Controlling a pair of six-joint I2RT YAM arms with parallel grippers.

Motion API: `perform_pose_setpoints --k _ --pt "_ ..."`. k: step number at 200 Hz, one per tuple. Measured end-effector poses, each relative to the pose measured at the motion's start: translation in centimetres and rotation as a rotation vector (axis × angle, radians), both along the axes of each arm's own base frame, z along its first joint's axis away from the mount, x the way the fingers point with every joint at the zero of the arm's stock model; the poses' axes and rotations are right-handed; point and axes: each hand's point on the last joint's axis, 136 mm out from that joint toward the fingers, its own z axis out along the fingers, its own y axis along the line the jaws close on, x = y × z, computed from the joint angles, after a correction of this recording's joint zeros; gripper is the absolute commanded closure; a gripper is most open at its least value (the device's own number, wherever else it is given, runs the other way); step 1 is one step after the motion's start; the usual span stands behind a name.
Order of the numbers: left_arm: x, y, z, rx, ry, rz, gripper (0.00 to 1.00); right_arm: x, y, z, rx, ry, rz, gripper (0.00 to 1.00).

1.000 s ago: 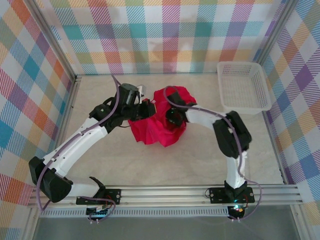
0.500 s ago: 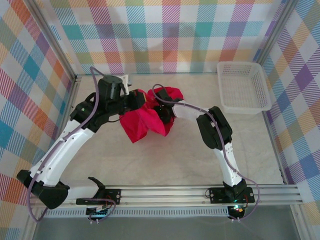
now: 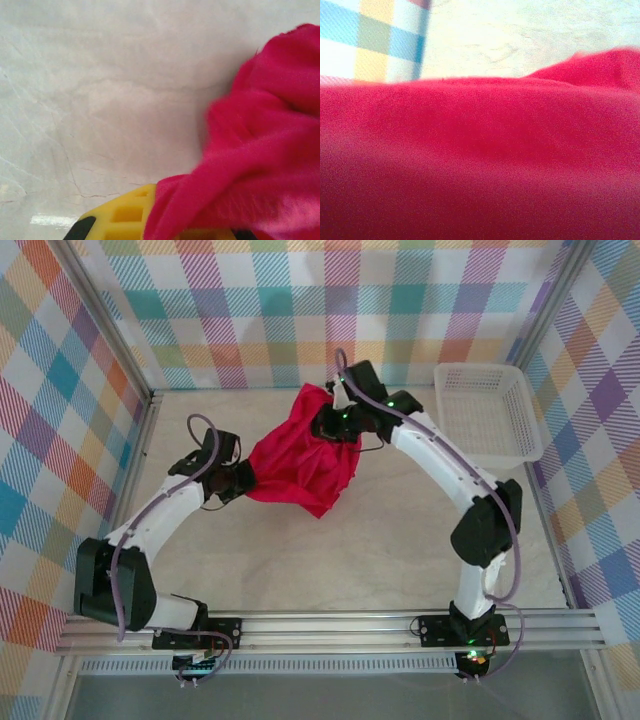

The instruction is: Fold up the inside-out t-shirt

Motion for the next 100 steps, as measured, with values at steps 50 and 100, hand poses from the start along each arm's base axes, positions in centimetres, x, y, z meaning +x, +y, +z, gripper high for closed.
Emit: perform_pose_setpoints --k 50,100 --pt "0.0 -1.7 1.7 -0.082 -0.084 -0.076 0.34 -0.9 0.0 -3.8 -0.075 0.070 0.074 1.00" --pt "-0.9 -6.7 8.2 -0.294 -0.351 -0.293 0.29 -2.7 -0.7 -11.7 -0.167 0.244 0.116 1.00"
